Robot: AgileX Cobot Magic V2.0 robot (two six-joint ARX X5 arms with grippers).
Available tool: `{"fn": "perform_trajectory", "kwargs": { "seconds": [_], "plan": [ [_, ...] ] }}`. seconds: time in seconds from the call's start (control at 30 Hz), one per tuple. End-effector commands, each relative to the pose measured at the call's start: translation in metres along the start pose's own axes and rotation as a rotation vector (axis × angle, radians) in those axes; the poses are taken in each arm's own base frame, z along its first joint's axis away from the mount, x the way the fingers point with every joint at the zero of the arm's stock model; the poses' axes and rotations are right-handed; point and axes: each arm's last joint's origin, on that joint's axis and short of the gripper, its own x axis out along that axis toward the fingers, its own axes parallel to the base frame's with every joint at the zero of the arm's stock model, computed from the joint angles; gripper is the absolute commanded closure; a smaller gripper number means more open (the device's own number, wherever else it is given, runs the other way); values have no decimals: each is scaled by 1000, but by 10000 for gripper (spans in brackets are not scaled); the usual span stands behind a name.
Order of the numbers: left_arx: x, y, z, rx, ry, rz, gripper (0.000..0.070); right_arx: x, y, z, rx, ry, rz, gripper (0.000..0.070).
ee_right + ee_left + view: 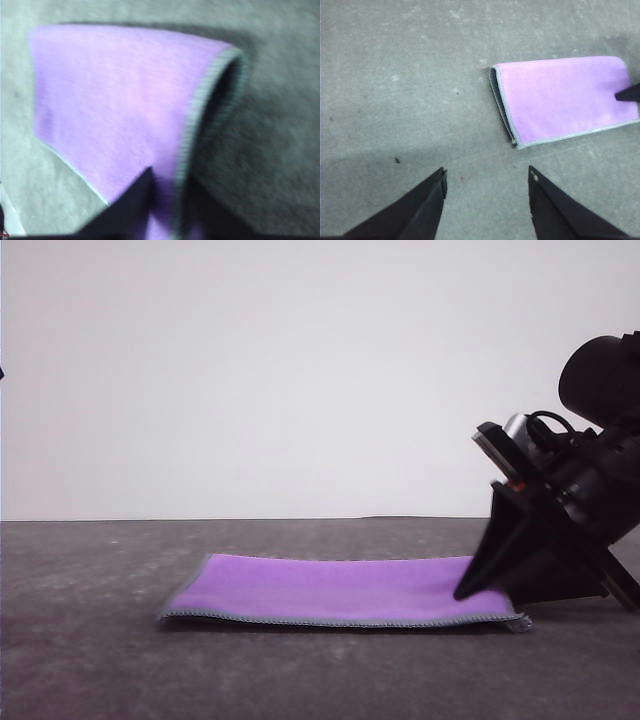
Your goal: Fold clothes
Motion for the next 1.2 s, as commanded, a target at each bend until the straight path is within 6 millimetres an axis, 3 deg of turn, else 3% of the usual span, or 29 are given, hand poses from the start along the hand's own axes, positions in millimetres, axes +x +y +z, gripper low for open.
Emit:
{"fn": "perform_trajectory", "kwargs": {
  "seconds": [0.0, 0.17, 0.33, 0.5, 0.77, 1.17],
  "plan": [
    [-2, -1, 3, 0, -16, -8, 392, 4, -2, 0, 23, 17, -1, 700],
    [-2, -1, 3, 0, -16, -8, 392, 0, 9, 6, -7, 6, 24, 700],
    [-2, -1, 3, 0, -16, -8, 392, -7, 33, 18, -63, -11, 50, 700],
    [-2, -1, 3, 0, -17, -8, 392, -1, 61, 25, -124, 18, 79, 700],
    [-2, -1, 3, 0, -17, -8, 392, 31, 101, 21, -232, 20, 103, 700],
    [-2, -1, 3, 0, -17, -8, 392, 91, 119, 16, -270, 91, 172, 696]
  ]
}}
